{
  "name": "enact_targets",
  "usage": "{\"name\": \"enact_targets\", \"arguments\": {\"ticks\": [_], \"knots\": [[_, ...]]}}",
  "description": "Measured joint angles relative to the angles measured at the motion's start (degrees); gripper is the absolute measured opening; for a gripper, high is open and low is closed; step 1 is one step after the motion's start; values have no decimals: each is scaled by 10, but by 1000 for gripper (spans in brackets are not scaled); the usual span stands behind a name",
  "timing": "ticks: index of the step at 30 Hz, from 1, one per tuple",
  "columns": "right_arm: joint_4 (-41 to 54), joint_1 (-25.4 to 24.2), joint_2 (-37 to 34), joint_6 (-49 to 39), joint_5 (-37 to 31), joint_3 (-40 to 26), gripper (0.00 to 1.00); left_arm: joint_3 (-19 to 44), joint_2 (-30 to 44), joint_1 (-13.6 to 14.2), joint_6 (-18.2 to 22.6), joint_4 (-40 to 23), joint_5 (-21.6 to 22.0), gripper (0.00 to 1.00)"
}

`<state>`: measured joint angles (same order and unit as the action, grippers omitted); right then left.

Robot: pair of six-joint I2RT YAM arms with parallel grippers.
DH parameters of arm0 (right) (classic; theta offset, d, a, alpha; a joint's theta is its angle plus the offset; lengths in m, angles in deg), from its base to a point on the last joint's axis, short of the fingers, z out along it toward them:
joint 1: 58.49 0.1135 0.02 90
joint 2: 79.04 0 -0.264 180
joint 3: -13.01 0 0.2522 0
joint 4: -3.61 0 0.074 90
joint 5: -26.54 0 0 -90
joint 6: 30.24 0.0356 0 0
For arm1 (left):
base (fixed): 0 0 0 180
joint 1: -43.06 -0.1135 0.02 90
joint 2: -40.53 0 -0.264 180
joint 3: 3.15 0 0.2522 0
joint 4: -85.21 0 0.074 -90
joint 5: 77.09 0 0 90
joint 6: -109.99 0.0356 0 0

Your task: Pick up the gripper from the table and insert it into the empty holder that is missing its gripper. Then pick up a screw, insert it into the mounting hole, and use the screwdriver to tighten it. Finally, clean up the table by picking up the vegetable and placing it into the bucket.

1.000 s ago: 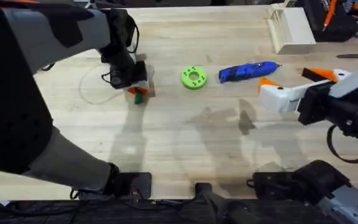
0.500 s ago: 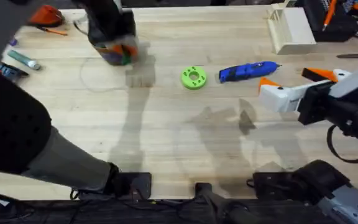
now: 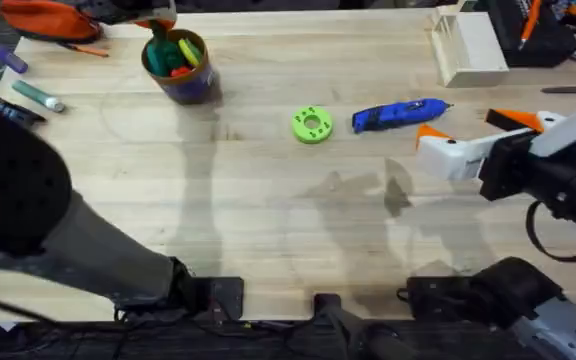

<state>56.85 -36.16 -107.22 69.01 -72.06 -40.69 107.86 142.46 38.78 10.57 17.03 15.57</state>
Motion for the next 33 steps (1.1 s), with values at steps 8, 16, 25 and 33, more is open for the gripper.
{"name": "enact_targets", "arguments": {"ticks": [8, 16, 25, 33], "knots": [[0, 0, 0, 0, 0, 0, 992, 0, 80, 3, 0, 25, 0, 24], [0, 0, 0, 0, -2, 0, 992, 0, 87, 3, 4, 26, 0, 154], [0, 0, 0, 0, -2, 0, 993, 0, 84, 3, 4, -5, 0, 986], [0, 0, 0, 0, -2, 0, 993, 0, 3, 18, 4, -19, 0, 985]]}}
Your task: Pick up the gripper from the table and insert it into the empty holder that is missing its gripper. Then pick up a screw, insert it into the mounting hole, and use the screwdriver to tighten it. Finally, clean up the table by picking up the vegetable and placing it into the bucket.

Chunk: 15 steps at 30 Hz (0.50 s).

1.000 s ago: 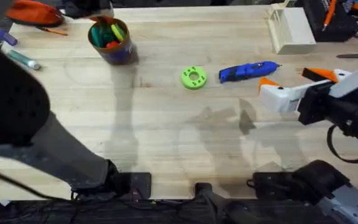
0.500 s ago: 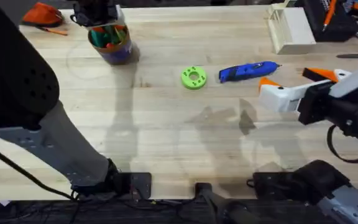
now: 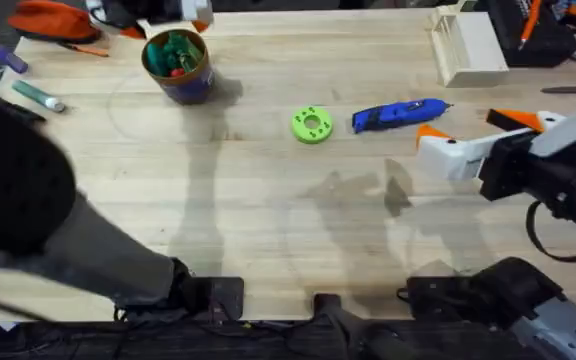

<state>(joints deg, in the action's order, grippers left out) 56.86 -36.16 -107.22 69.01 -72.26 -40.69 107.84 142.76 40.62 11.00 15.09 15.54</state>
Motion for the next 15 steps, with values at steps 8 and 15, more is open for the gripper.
{"name": "enact_targets", "arguments": {"ticks": [8, 15], "knots": [[3, 0, 0, 0, 0, 0, 992, -7, -135, 51, 0, -55, 4, 985], [3, 0, 0, 0, 0, 0, 993, -113, -283, 137, -12, -58, 17, 986]]}}
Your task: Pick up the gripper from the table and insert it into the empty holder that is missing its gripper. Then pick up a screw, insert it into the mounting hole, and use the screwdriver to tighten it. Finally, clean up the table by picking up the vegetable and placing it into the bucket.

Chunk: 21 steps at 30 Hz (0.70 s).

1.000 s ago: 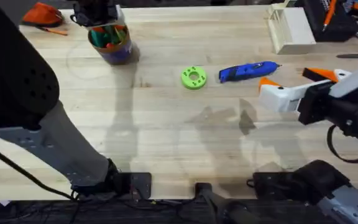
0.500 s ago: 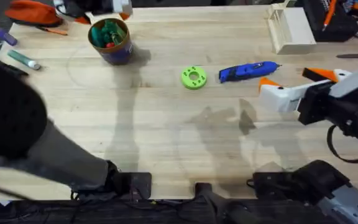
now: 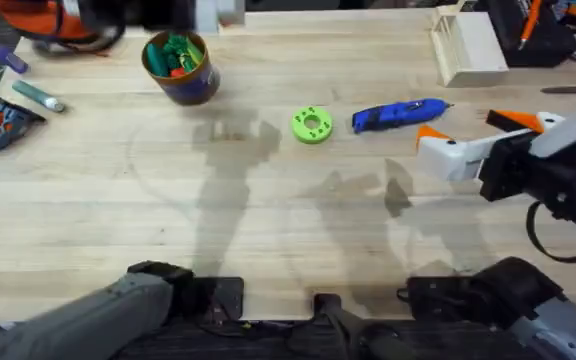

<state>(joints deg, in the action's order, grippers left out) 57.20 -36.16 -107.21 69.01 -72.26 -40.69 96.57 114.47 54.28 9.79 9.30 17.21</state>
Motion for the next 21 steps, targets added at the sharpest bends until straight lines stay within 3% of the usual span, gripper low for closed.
{"name": "enact_targets", "arguments": {"ticks": [14, 21], "knots": [[0, 0, 0, 0, 0, 0, 993, -301, -218, 97, -102, 30, 2, 985], [0, 0, 0, 0, 0, 0, 993, -379, -259, 127, -118, 48, 2, 985]]}}
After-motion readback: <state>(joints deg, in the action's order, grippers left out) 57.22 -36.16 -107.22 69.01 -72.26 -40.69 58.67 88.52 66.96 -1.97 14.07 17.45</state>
